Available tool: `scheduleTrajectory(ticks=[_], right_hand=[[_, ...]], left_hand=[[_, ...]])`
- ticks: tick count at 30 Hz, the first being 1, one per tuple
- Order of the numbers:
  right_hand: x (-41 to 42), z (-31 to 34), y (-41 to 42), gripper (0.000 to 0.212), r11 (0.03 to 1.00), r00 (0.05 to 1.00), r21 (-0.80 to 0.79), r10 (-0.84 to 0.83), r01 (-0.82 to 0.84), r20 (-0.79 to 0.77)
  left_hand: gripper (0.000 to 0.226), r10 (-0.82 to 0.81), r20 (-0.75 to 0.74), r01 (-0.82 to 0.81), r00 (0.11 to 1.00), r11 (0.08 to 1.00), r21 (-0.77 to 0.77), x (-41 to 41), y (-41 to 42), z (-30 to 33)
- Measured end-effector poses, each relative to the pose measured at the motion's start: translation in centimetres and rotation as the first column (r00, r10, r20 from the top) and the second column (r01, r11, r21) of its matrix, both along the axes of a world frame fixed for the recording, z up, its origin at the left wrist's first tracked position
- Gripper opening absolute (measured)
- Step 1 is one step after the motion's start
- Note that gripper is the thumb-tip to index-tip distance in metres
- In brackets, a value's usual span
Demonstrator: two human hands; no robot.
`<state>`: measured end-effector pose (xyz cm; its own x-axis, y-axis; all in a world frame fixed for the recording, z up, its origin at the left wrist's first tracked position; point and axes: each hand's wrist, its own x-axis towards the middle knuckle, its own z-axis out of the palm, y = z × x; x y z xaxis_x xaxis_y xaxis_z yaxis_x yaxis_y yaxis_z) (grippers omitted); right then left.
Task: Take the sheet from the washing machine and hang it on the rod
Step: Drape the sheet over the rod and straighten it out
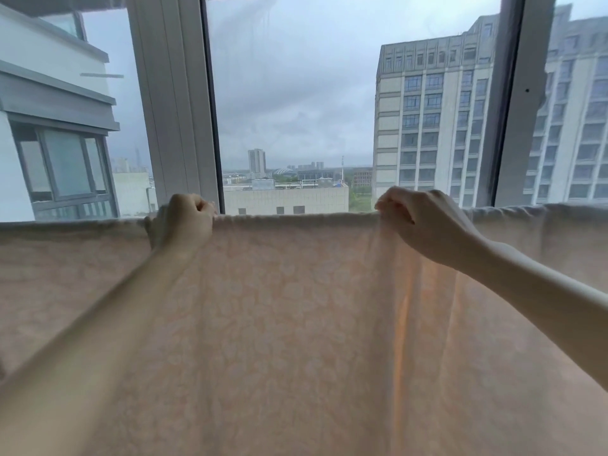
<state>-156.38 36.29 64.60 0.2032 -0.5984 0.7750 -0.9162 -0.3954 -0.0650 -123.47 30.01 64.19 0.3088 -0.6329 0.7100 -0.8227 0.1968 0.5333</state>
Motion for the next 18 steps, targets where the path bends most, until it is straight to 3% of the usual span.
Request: scheduleTrajectory(ticks=[3, 5, 8, 12, 18], right_hand=[[-0.7, -0.4, 0.4, 0.023, 1.000, 1.000, 0.000, 0.000, 0.000, -0.007], [-1.0, -0.5, 0.7, 0.023, 1.000, 1.000, 0.015, -0.006, 0.006, -0.016], [-1.7, -0.3, 1.1, 0.026, 1.000, 1.000, 0.009, -0.007, 0.007, -0.026], [-4.0, -0.3, 2.1, 0.027, 0.998, 0.997, -0.031, -0.055, 0.054, -0.056], [-9.4, -0.4, 3.3, 0.023, 1.000, 0.996, -0.006, -0.025, 0.025, -0.090]], left_hand=[[0.031, -0.194, 0.149, 0.208, 0.970, 0.974, -0.088, -4.4, 1.6, -1.1], [0.030, -0.354, 0.264, 0.381, 0.897, 0.923, -0.058, -7.4, 2.8, -1.4], [0.025, -0.491, 0.301, 0.517, 0.817, 0.856, -0.007, -11.1, 3.4, -0.9], [0.028, -0.511, 0.357, 0.551, 0.782, 0.834, -0.015, -15.2, 4.0, -0.9], [0.028, -0.431, 0.357, 0.490, 0.829, 0.867, -0.091, -19.6, 4.2, -1.4]])
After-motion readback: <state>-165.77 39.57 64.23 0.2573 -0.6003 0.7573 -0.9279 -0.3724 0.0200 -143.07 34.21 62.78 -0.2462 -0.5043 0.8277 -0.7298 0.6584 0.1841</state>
